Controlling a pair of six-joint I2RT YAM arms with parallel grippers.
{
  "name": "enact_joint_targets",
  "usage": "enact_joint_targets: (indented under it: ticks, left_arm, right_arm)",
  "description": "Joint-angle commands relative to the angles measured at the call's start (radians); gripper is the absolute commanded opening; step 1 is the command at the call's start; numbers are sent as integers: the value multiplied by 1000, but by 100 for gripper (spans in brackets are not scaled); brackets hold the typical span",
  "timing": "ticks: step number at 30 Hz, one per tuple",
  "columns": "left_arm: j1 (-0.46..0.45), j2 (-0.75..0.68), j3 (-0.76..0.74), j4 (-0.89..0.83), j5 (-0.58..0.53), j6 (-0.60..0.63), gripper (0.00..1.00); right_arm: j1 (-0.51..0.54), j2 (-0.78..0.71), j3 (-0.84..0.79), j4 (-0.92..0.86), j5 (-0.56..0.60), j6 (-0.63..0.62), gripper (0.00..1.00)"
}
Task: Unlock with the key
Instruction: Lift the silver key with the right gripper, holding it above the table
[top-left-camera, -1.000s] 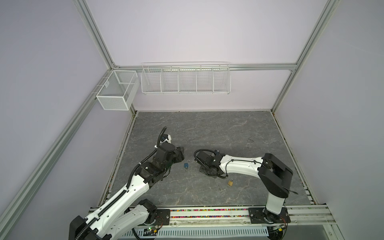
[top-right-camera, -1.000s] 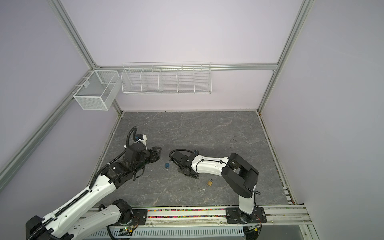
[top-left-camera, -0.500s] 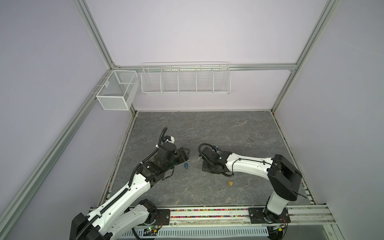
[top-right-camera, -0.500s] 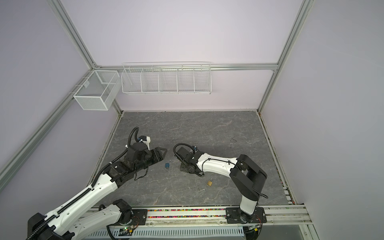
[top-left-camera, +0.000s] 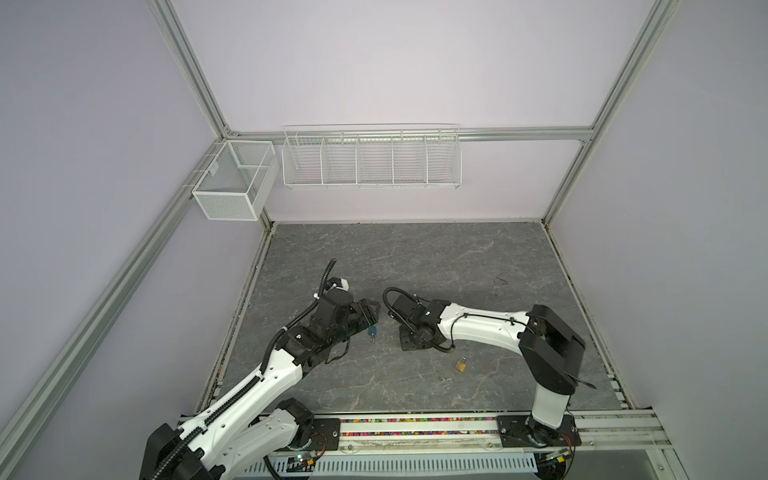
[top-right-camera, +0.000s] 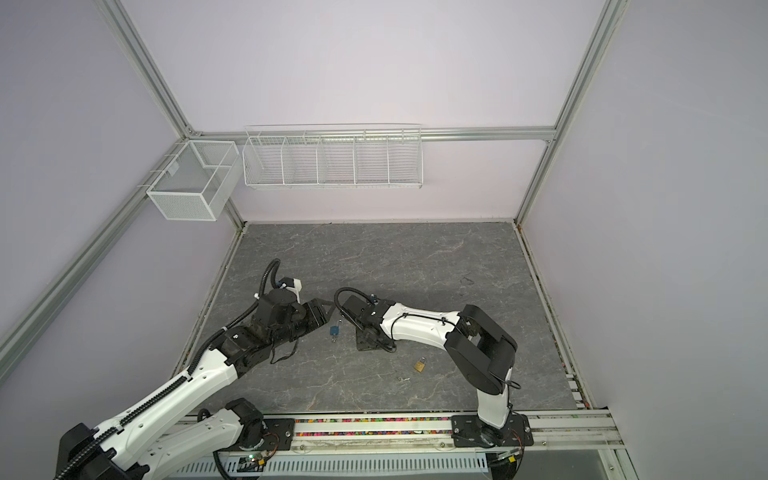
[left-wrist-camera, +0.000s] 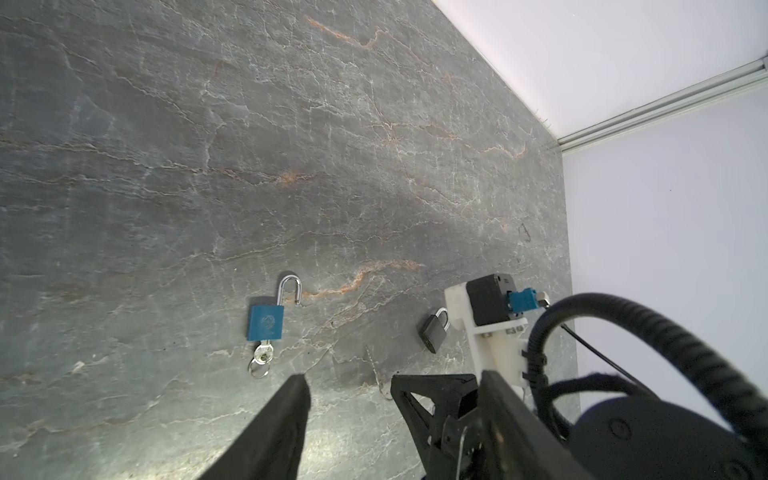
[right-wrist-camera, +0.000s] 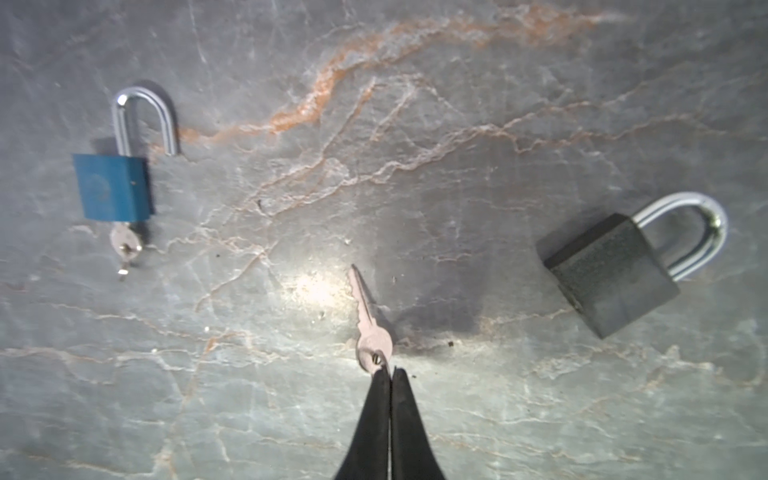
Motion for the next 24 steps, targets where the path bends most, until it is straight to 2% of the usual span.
enact_joint_targets:
  ticks: [1,9,11,13,17,20,22,24]
  left_arm:
    - [4,-10,-16,13,-26,-31,65]
    - [5,-49,-43,5,-71,-52,65]
    - [4,-56,-41,-1,-81,-53,65]
    - [4,-64,-44,-3,-90,-53,65]
    - [4,-71,-50,-6,-101,-55,65]
    - [4,-80,-56,-6,-111,-50,64]
    - [5,-87,-60,-11,-117,-50,64]
    - [5,-95,-68,-5,-124,-50,64]
  right_arm:
    - [26,42,60,-93,54,-73,6]
    - [49,65,80,-92,52,-128,10]
    - [51,45,70,-69,42,-134,18]
    - [51,30,66,-57,31,-148,19]
    - [45,5,18,13,-19,-185,35]
    - [19,-5,-4,27,-53,-180,36]
    - [3,-27,-29,63,-83,-174,42]
    - [-4,-26,-30,70,-94,-179,43]
